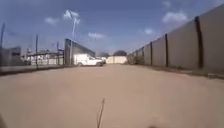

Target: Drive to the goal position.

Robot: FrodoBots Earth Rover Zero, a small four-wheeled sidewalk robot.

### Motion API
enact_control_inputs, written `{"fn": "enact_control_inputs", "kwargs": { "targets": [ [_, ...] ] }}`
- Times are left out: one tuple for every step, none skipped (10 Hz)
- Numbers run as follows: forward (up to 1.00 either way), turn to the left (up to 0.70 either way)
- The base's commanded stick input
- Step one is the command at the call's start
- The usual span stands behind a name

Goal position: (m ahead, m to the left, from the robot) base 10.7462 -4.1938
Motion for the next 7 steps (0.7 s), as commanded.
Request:
{"fn": "enact_control_inputs", "kwargs": {
  "targets": [
    [1.00, 0.00],
    [1.00, 0.00],
    [1.00, 0.00],
    [1.00, 0.00],
    [1.00, 0.00],
    [1.00, 0.00],
    [1.00, 0.00]
  ]
}}
